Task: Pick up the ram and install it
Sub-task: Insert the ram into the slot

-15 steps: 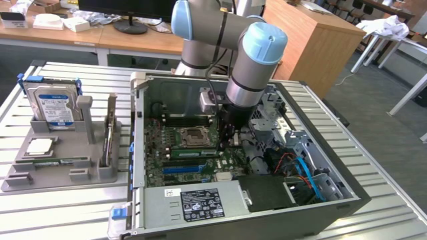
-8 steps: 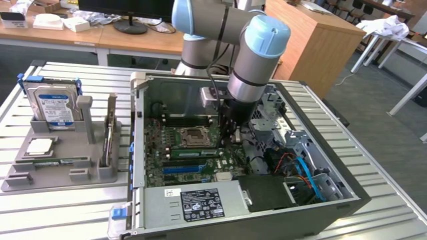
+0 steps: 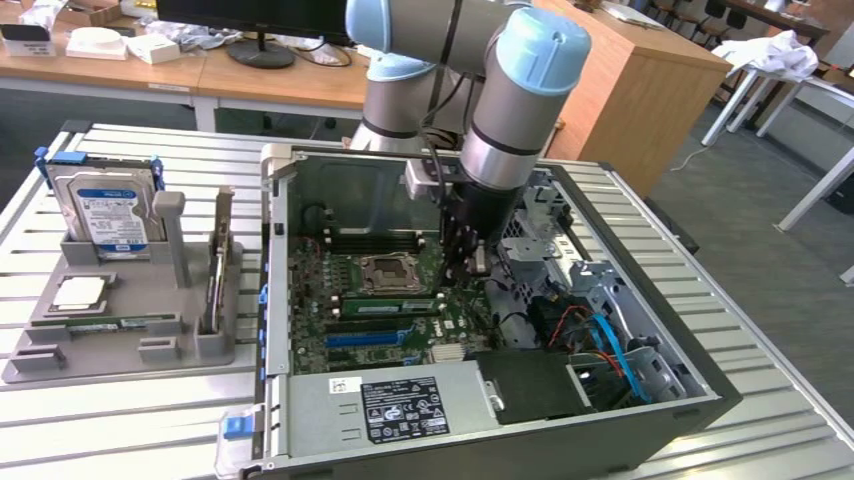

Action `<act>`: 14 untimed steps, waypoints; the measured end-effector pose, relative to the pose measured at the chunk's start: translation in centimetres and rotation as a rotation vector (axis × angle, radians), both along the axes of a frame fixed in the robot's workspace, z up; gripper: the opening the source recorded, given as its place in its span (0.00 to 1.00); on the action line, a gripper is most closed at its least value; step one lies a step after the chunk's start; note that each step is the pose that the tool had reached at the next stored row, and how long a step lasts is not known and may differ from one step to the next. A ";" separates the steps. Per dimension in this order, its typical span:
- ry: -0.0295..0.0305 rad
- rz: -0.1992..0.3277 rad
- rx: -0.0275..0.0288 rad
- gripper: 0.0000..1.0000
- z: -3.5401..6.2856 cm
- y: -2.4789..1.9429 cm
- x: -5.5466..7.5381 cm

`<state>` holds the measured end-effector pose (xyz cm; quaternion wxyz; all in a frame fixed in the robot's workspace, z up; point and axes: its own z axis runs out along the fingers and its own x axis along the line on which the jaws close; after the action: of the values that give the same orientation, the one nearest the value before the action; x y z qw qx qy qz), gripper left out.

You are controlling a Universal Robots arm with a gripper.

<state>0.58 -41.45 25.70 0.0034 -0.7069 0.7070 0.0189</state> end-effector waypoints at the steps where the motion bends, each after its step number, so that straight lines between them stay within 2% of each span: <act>1: 0.0000 0.000 0.0001 0.10 0.18 0.00 0.0; 8: 0.0000 0.000 -0.0001 0.10 1.25 0.00 0.0; 14: 0.0000 0.000 0.0001 0.10 1.29 0.00 0.0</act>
<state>0.58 -41.45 26.99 0.0034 -0.7070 0.7070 0.0190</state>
